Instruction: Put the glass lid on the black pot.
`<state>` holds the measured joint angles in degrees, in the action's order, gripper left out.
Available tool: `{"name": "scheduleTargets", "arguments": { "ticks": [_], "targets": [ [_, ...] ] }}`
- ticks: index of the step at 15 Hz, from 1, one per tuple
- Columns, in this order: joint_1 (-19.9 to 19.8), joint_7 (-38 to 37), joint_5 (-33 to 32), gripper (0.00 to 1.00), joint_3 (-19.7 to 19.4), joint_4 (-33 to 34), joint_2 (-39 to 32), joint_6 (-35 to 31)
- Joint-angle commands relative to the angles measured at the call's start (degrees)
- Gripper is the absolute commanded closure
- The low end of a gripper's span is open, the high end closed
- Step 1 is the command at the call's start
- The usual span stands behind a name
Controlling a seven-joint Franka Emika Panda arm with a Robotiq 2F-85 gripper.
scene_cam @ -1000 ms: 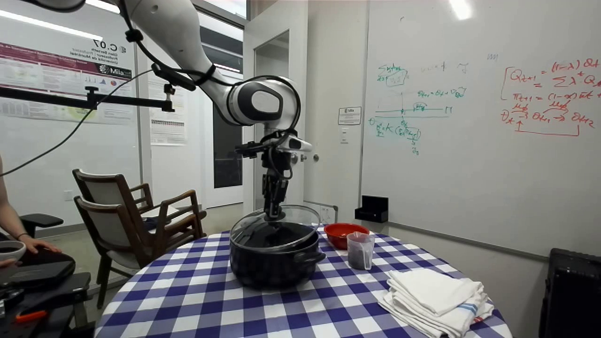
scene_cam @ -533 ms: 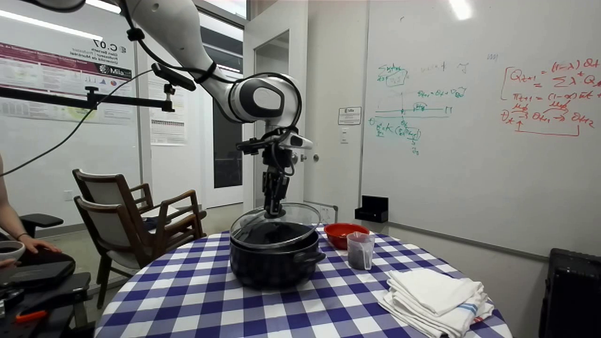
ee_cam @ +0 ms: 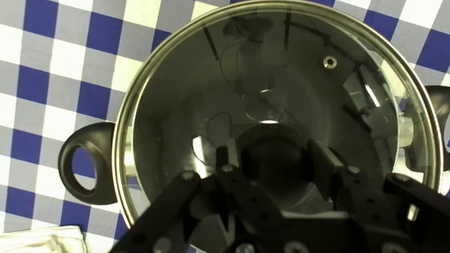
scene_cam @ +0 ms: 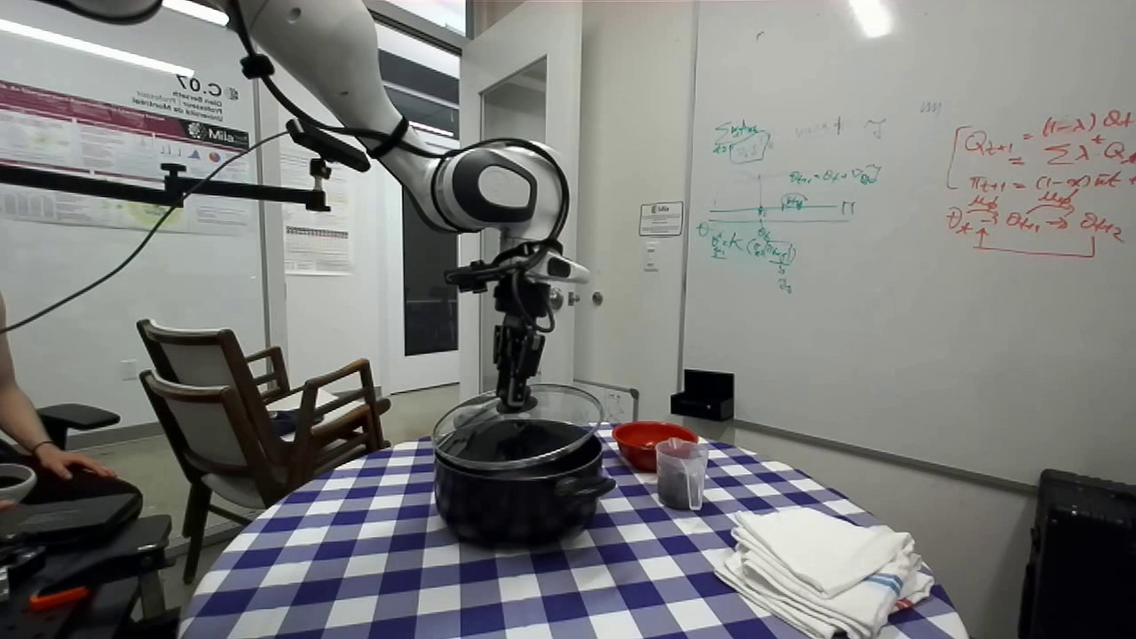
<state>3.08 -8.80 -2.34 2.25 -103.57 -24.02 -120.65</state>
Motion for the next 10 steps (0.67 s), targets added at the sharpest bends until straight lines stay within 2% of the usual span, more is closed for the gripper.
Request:
{"name": "scheduleTargets", "arguments": {
  "ticks": [1,10],
  "targets": [
    [0.29,1.49,0.46,0.75,-0.24,0.61,0.45,1.92],
    [0.46,1.46,0.68,0.75,-0.05,1.30,-0.25,1.65]
  ]
}}
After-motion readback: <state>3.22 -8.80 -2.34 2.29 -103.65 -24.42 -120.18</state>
